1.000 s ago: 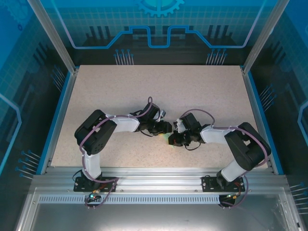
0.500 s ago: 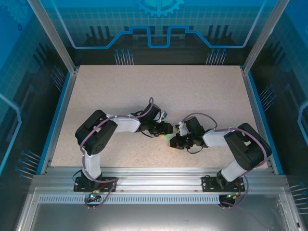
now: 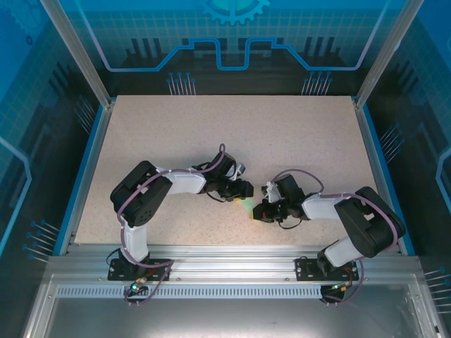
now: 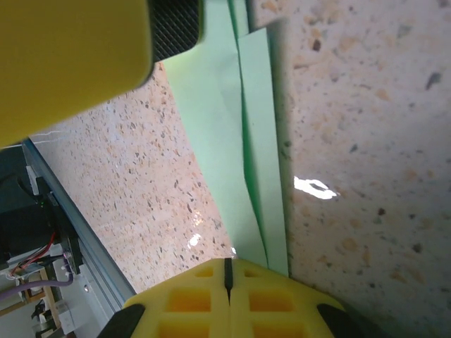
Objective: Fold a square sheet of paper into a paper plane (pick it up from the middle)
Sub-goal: Fold the wing for the fifth time at the center of the table.
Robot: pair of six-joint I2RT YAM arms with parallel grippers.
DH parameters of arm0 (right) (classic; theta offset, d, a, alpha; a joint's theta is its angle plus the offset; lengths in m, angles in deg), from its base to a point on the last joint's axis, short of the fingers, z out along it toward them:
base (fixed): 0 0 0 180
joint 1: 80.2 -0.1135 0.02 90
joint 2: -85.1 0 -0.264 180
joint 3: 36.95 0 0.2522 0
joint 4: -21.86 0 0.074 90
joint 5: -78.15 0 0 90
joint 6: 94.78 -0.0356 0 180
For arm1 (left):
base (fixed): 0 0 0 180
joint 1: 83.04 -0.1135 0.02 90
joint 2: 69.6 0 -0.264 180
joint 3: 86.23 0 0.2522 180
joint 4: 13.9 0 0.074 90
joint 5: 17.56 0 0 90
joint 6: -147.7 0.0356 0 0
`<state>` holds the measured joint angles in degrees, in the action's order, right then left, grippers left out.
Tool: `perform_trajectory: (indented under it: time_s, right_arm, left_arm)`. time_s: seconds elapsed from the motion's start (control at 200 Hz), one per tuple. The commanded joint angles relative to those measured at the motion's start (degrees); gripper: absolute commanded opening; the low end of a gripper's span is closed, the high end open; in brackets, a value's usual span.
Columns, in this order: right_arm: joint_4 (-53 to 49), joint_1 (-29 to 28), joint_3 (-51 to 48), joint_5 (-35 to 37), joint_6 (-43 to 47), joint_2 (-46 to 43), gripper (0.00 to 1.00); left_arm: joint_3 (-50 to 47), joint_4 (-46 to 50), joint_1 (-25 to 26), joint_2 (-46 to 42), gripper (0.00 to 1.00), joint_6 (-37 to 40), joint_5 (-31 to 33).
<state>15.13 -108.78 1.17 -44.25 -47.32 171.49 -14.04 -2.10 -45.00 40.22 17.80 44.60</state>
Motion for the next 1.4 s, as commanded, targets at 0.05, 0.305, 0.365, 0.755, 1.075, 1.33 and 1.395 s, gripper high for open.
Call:
perform_trajectory:
  time_s: [0.05,0.305,0.365,0.755,1.075,1.33,1.395]
  right_arm:
    - [-9.5,1.0,-1.9,1.3,1.1,4.3,0.0]
    - [-10.8,0.8,2.0,-1.0,-0.1,-7.3,0.06]
    - [-11.1,0.9,3.7,-0.5,-0.4,-8.6,0.08]
    - [-6.2,0.6,8.7,-2.5,-1.5,4.9,0.08]
    - [-7.3,0.7,3.9,1.6,1.3,10.3,0.03]
    - [-6.3,0.7,4.3,1.4,0.7,11.3,0.02]
    - [-6.3,0.7,4.4,1.5,0.5,11.3,0.02]
  left_arm:
    - [1.1,2.1,-0.5,1.8,0.49,1.7,1.0]
    - [1.2,2.4,-0.4,1.9,0.49,2.5,0.2]
    - [1.3,2.1,-0.5,2.2,0.49,2.5,-0.1]
    - [1.6,2.0,-0.3,2.2,0.48,2.5,-0.9]
    - [2.2,1.8,-0.4,-1.0,0.55,3.3,-2.1]
    - [-1.0,-3.0,-0.4,-9.7,0.65,2.9,-3.8]
    - [-3.0,-3.6,-0.4,-11.8,0.66,2.6,-2.5]
